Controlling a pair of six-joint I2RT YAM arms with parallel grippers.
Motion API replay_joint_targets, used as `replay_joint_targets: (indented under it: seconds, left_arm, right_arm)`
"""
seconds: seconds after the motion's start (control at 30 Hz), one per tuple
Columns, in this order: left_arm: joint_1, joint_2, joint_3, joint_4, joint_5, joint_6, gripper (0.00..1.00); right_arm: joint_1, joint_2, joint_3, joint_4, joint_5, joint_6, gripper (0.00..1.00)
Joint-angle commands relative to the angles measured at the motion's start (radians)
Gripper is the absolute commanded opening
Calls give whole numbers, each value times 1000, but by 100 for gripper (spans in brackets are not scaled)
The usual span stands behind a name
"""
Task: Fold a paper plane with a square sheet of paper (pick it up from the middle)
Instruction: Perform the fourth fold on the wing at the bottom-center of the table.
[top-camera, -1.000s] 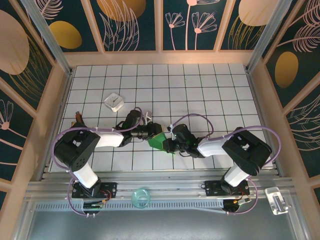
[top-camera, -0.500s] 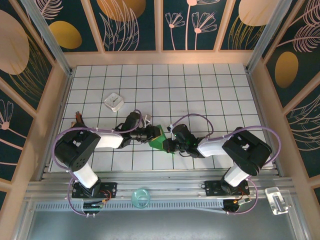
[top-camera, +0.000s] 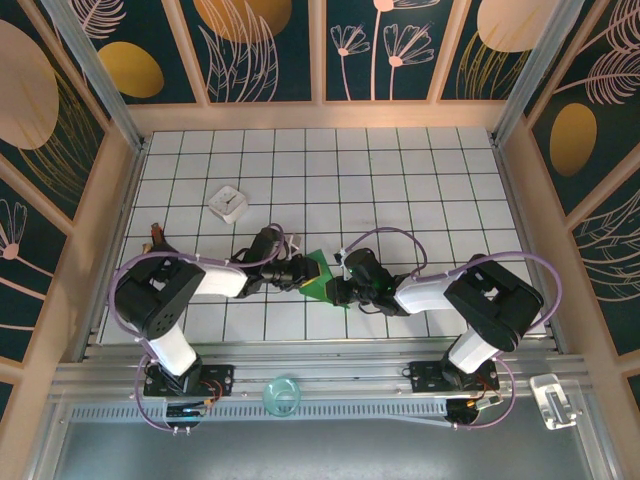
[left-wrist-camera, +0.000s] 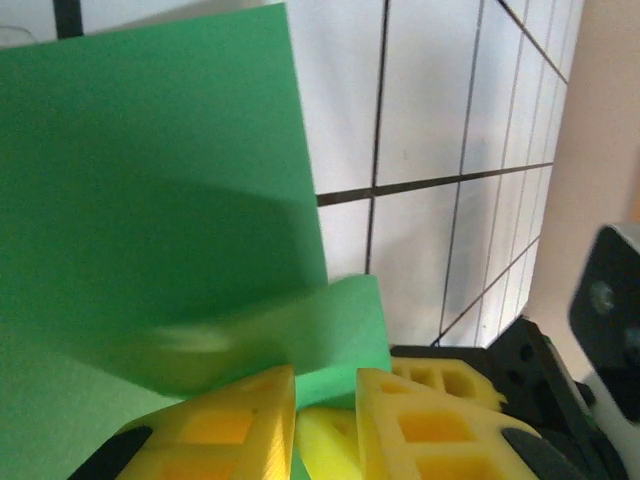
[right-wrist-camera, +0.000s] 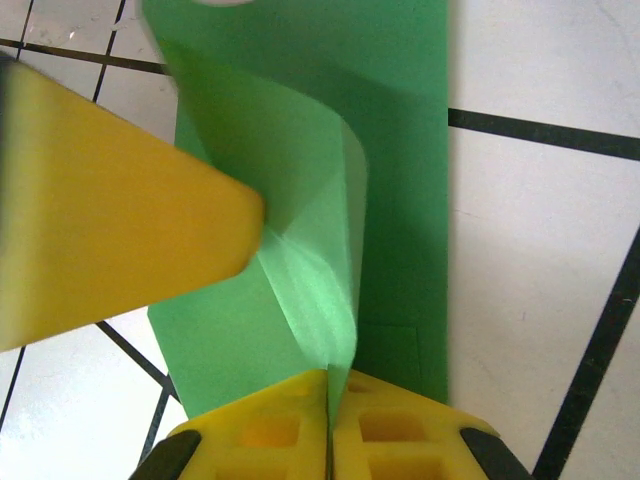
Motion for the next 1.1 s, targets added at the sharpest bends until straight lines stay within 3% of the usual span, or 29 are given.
replay_joint_targets:
  seconds: [0.0, 0.57, 1.07]
  left_arm:
    - [15, 37, 23, -20, 6, 12, 24]
    - [36, -92, 23, -30, 4, 16, 26]
    - [21, 66, 61, 5, 0, 20, 24]
  right_arm:
    - [9, 31, -23, -106, 30, 6, 7]
    - [10, 35, -32, -104, 33, 8, 4]
    - [11, 37, -27, -107, 31, 5, 5]
